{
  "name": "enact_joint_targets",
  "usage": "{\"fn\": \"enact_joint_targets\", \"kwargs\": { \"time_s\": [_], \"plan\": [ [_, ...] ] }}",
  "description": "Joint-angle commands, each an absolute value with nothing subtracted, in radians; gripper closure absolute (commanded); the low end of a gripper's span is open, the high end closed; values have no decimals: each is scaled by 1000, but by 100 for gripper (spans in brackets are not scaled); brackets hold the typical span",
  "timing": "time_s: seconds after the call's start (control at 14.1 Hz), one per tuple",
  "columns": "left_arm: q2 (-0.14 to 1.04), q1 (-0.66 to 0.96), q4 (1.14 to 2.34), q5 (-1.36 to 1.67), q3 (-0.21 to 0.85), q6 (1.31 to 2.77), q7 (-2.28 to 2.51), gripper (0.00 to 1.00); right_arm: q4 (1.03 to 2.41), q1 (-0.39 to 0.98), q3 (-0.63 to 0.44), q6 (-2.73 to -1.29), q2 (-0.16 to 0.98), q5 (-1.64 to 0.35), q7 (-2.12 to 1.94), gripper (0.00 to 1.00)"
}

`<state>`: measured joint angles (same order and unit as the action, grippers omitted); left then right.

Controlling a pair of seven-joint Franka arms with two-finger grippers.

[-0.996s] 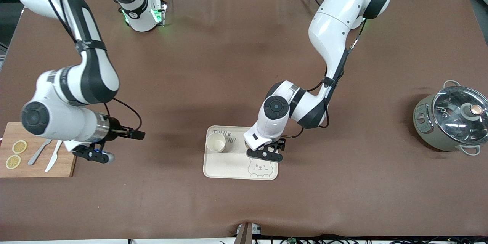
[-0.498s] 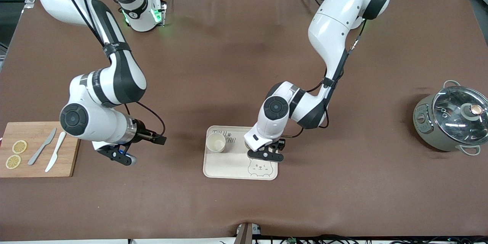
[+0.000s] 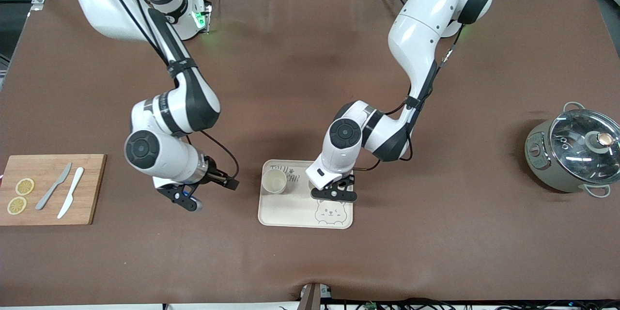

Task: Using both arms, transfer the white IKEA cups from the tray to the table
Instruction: 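Lower the left gripper onto a cup while the right gripper reaches the tray, then grasp the cups by their rims with both grippers and lift them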

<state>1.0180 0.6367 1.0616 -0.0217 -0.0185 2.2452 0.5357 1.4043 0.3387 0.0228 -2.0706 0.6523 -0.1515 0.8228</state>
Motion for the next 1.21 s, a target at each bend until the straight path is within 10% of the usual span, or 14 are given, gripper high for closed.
{"fn": "enact_joint_targets", "kwargs": {
  "time_s": [0.0,0.57,1.14],
  "plan": [
    [1032,646,1034,-20,-34,2247,552,100,1371,380,17,-2097,680,-166,897,0],
    [957,614,1072,-15,-31,2217,537,100,1374,462,12,-2158,745,-153,973,1],
    [619,390,1458,-14,110,2207,349,100,1373,494,11,-2178,775,-130,1012,98]
  ]
}}
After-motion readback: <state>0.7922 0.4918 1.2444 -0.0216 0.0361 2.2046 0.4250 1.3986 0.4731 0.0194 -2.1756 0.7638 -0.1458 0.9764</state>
